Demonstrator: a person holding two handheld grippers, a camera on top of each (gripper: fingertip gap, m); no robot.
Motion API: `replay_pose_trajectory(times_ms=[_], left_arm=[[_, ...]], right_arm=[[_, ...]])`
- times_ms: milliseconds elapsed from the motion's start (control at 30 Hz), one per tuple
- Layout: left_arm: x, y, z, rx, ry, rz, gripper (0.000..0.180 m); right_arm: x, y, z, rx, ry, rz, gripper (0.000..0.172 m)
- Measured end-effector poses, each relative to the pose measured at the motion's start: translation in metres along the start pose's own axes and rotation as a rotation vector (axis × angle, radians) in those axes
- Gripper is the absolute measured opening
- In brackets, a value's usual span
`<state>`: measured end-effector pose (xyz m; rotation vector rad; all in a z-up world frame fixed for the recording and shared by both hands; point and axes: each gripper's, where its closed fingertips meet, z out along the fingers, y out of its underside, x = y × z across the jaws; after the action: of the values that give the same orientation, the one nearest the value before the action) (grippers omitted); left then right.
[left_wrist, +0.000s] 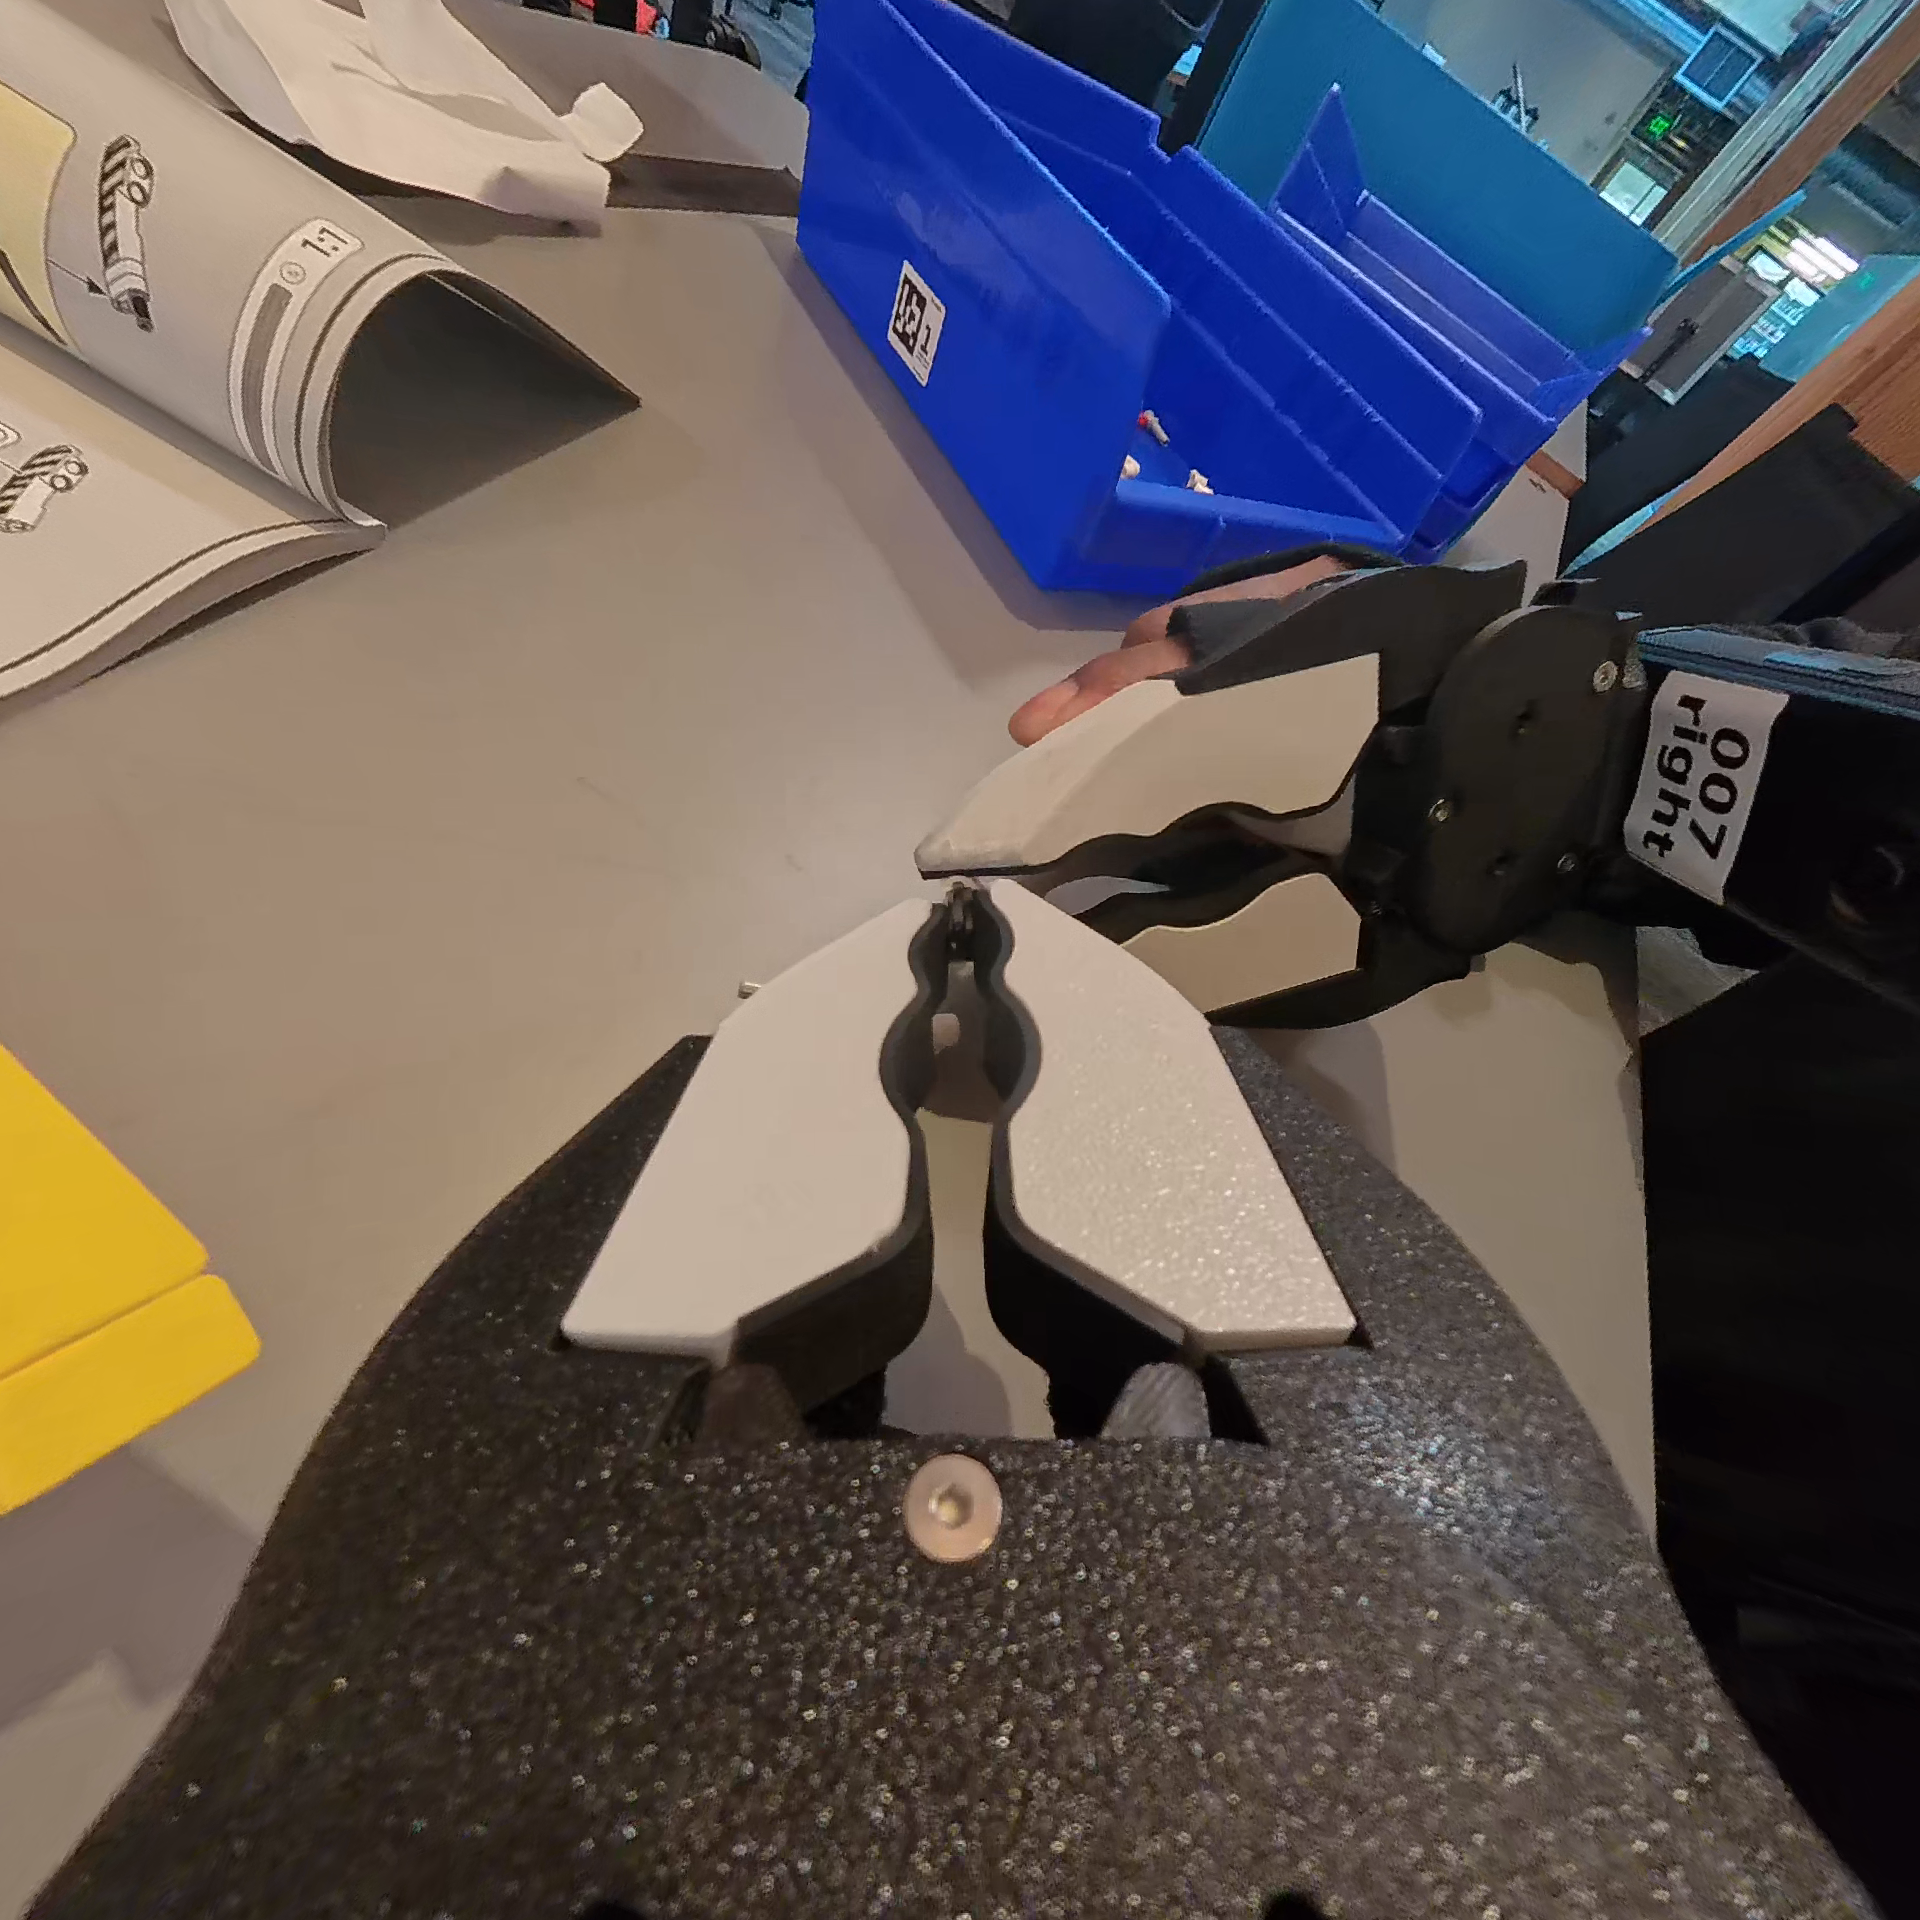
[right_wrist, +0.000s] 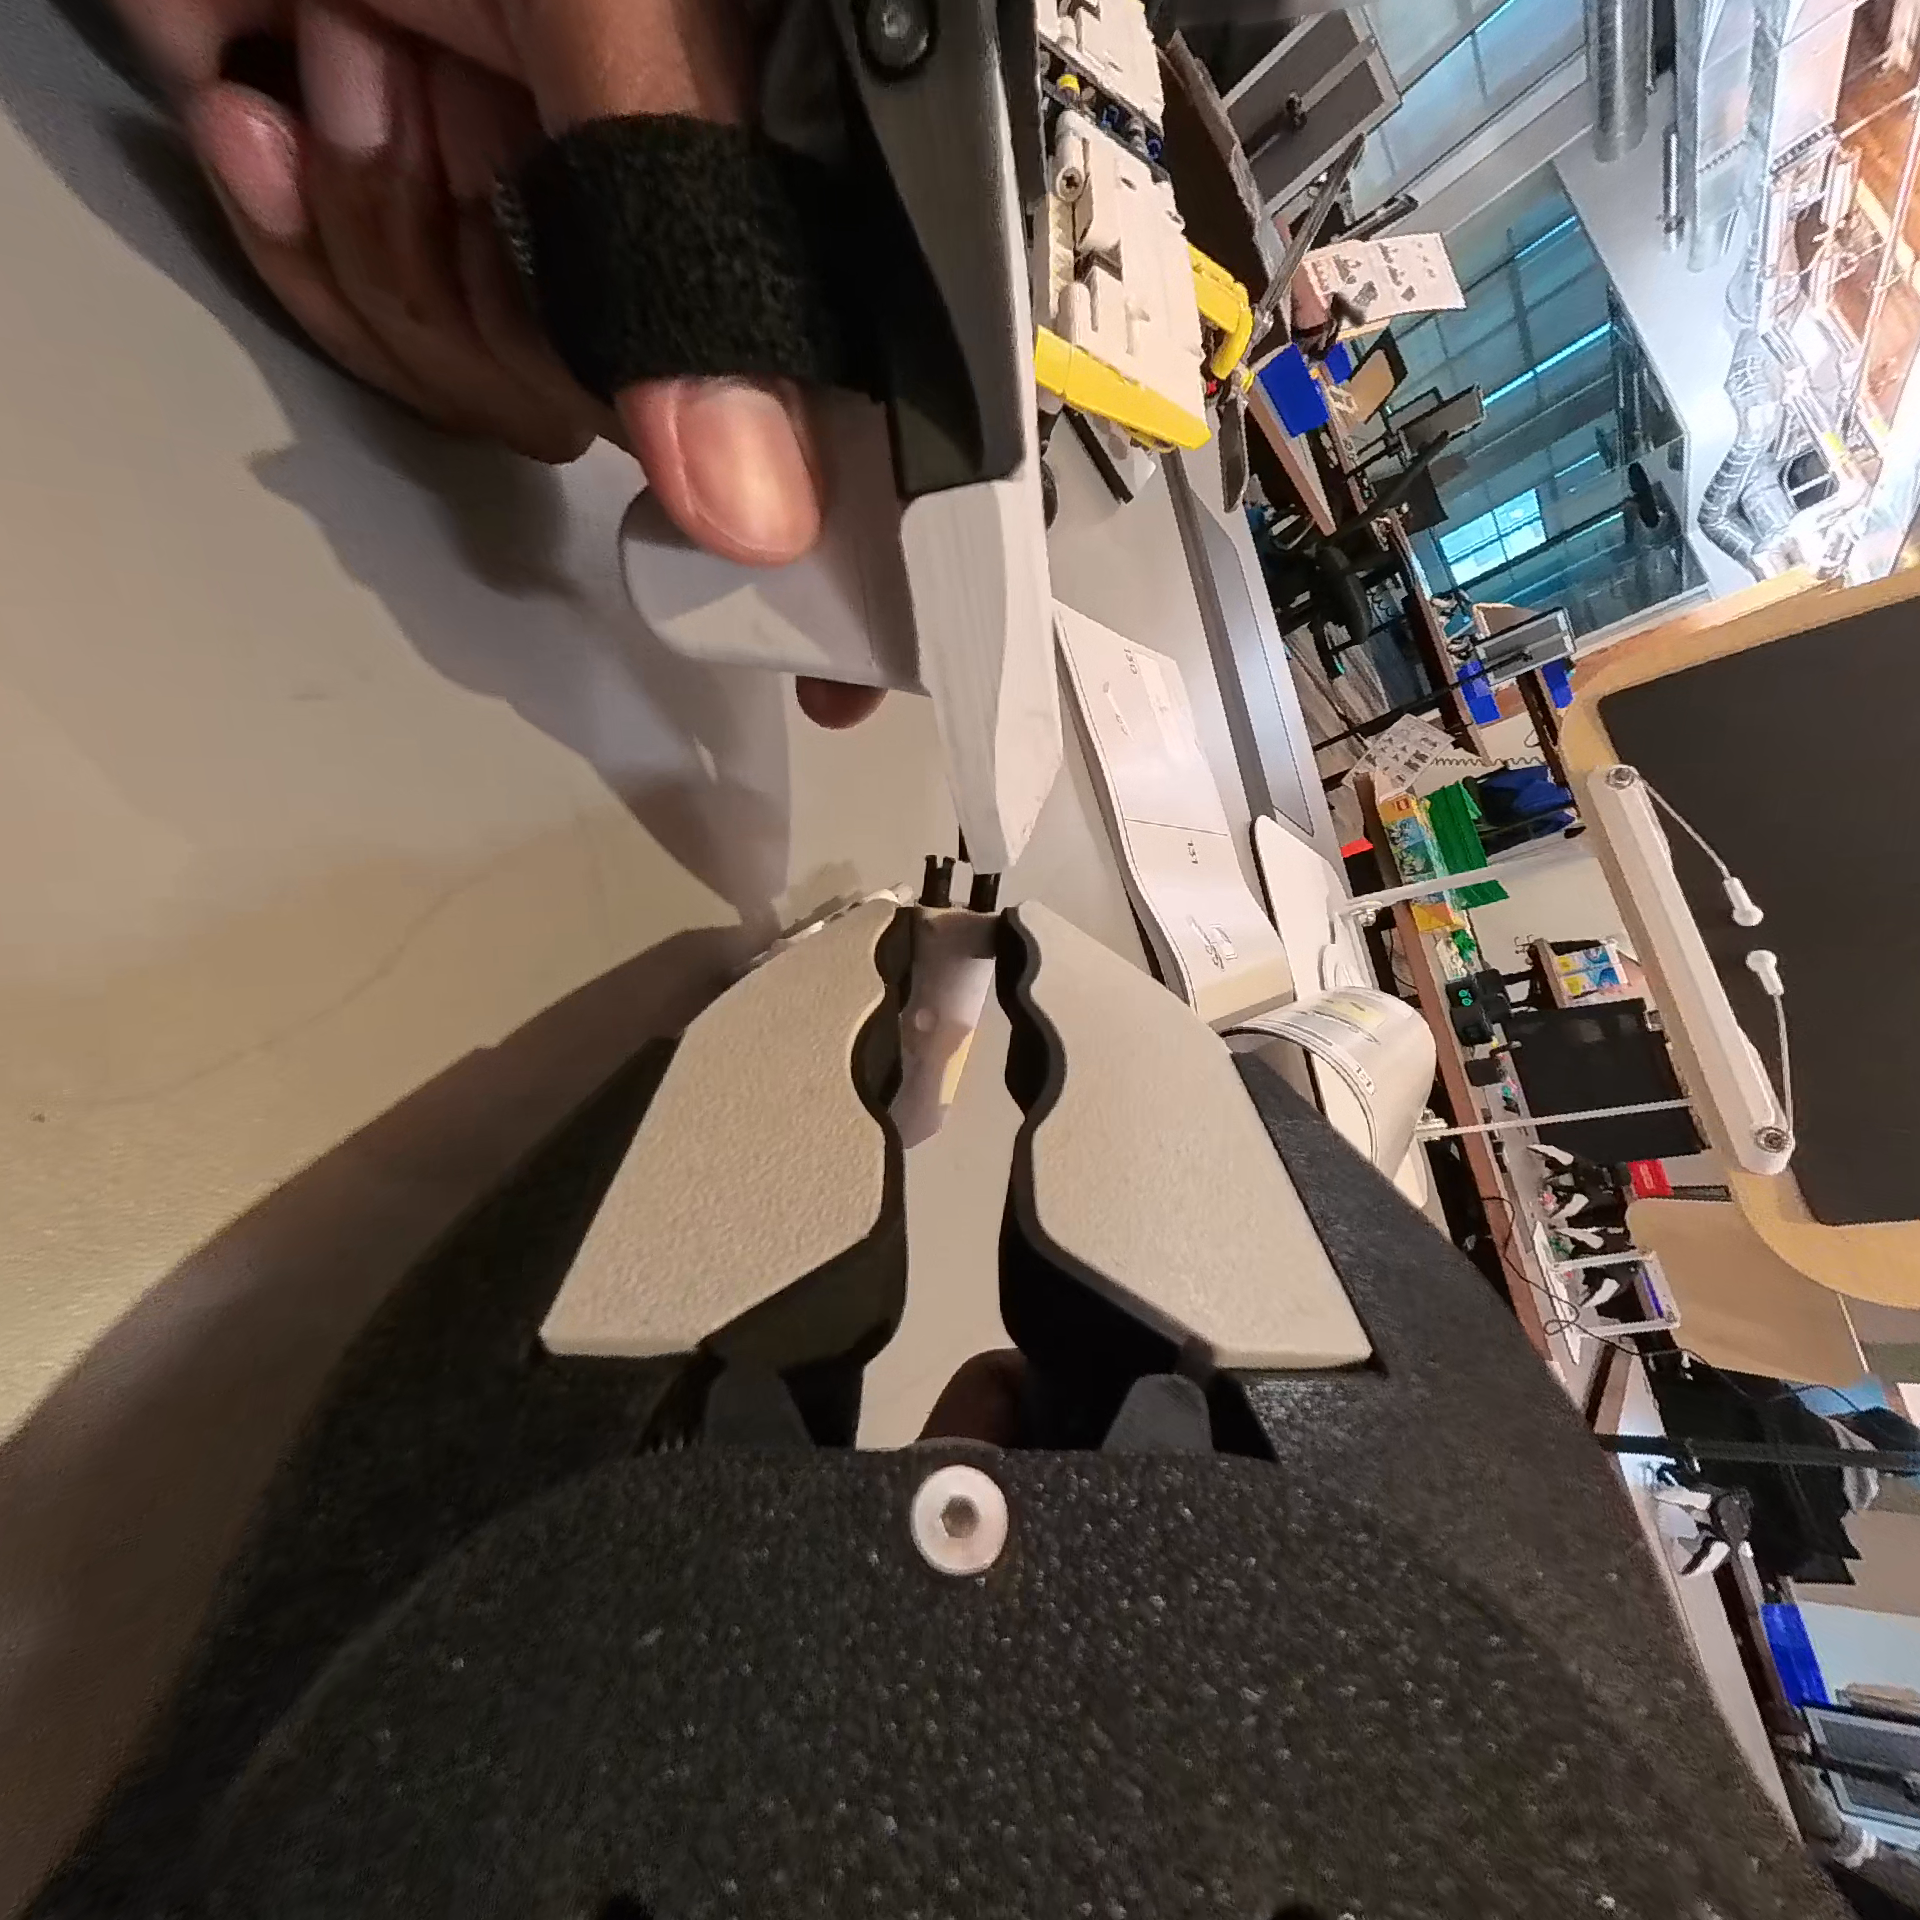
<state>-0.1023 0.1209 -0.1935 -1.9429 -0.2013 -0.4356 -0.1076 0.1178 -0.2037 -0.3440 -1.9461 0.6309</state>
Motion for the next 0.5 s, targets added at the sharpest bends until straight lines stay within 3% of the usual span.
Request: replay_pose_trajectory(times_ms=[267, 400, 500], left_arm=[[0.001, 0.001, 0.0, -0.011, 0.025, -0.005, 0.005], [0.002, -0.006, -0.004, 0.016, 0.103, -0.061, 0.004], [0.005, -0.013, -0.008, 0.052, 0.111, 0.024, 0.004]], right_arm=[[-0.002, -0.002, -0.001, 0.008, -0.007, -0.019, 0.015], [0.002, -0.006, -0.001, 0.078, -0.085, 0.094, 0.016], [0.002, -0.007, -0.01, 0.12, -0.198, 0.17, 0.029]])
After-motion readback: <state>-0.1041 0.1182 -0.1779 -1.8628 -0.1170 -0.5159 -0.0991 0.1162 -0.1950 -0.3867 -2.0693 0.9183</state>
